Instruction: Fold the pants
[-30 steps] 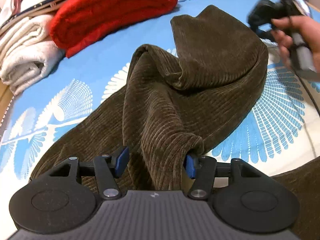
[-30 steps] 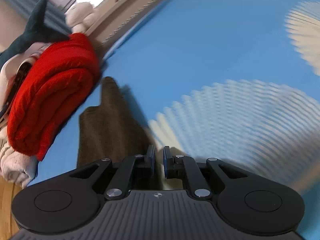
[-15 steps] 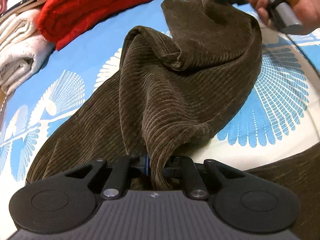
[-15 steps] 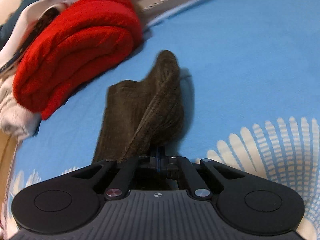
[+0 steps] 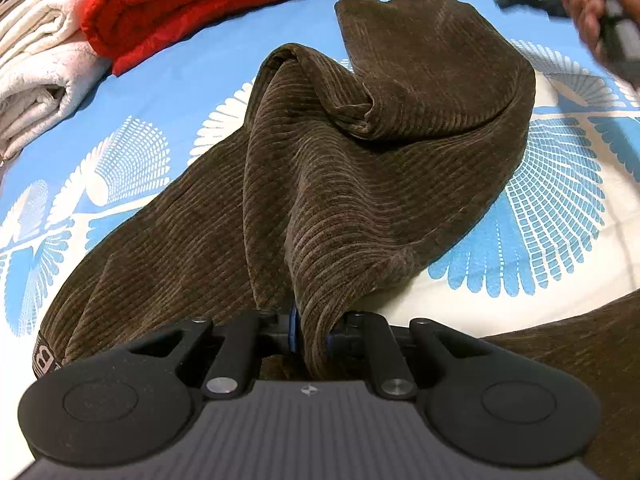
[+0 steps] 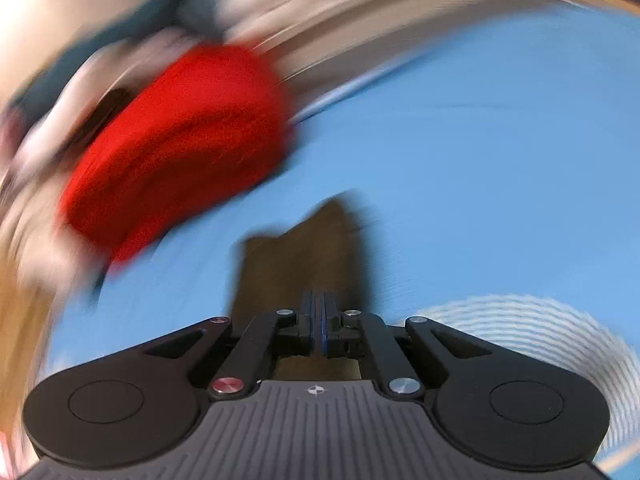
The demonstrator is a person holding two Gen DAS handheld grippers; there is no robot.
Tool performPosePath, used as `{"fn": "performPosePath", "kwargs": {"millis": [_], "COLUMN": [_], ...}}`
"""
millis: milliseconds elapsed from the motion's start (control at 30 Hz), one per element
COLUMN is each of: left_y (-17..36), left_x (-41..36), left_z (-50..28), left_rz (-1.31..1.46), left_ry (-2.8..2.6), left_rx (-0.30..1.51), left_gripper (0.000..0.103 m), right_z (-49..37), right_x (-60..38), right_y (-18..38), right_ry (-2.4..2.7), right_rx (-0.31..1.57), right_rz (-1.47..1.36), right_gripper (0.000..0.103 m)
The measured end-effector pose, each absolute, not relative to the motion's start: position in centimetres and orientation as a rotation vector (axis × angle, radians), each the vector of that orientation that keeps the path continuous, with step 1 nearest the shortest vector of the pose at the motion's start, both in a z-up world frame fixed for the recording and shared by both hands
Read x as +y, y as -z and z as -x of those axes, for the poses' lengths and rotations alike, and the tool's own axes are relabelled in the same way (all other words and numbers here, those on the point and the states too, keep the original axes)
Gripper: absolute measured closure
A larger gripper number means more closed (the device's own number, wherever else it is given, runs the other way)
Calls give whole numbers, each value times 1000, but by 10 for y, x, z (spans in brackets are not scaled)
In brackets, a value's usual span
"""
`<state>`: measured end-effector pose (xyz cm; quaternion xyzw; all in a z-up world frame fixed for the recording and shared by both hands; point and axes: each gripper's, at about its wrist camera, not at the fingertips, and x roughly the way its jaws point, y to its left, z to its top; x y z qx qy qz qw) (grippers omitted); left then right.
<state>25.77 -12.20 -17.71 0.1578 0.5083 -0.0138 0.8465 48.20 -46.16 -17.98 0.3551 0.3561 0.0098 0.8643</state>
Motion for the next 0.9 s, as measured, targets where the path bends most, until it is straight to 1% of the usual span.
{"fn": "performPosePath", "kwargs": {"millis": [133, 167, 200, 233, 267, 300, 367, 433, 467, 500, 567, 633, 667, 700, 767, 900], "left_y": [179, 181, 182, 183, 184, 185, 185, 186, 187, 188, 188, 188, 187, 187, 186, 183], "left_x": [-120, -119, -119, -118, -118, -119, -119, -119, -119, -119, -118, -117, -118, -118, -118, -117], "left_z": [-260, -261, -262, -262, -262, -263, -263, -264, -264, -264, -264, -264, -264, -264, -263, -262], "left_rz": [-328, -327, -324, -320, -320, -322, -322, -324, -326, -326, -323, -321, -321, -321, -320, -313], "left_ry": [37, 38, 39, 40, 42, 43, 49, 53, 55, 56, 56, 55, 55, 54, 53, 49], "left_rx": [1084, 1089, 1093, 1096, 1100, 1102, 1103, 1106, 1108, 1109, 1109, 1110, 1108, 1107, 1107, 1106], "left_gripper": [89, 89, 89, 89, 89, 89, 89, 88, 88, 88, 88, 88, 87, 87, 87, 87], "right_z": [-485, -489, -494, -499, -504, -511, -525, -536, -539, -541, -545, -547, -547, -552, -551, -551], "right_x": [-450, -445, -439, -433, -424, -414, -389, -365, -357, -352, -348, -345, -344, -340, -337, -332], "right_y": [218, 224, 228, 230, 231, 232, 229, 222, 218, 215, 211, 207, 205, 203, 195, 182], "right_ry": [30, 10, -10, -36, -72, -119, -222, -292, -303, -307, -309, -299, -301, -296, -254, -248], "right_rx": [825, 830, 827, 818, 812, 820, 864, 906, 911, 918, 933, 930, 927, 925, 899, 835], "right_rz": [-709, -736, -770, -810, -835, -836, -795, -687, -624, -585, -554, -521, -505, -483, -417, -395], "right_gripper": [96, 89, 75, 68, 57, 55, 55, 54, 44, 38, 37, 39, 42, 50, 59, 59]}}
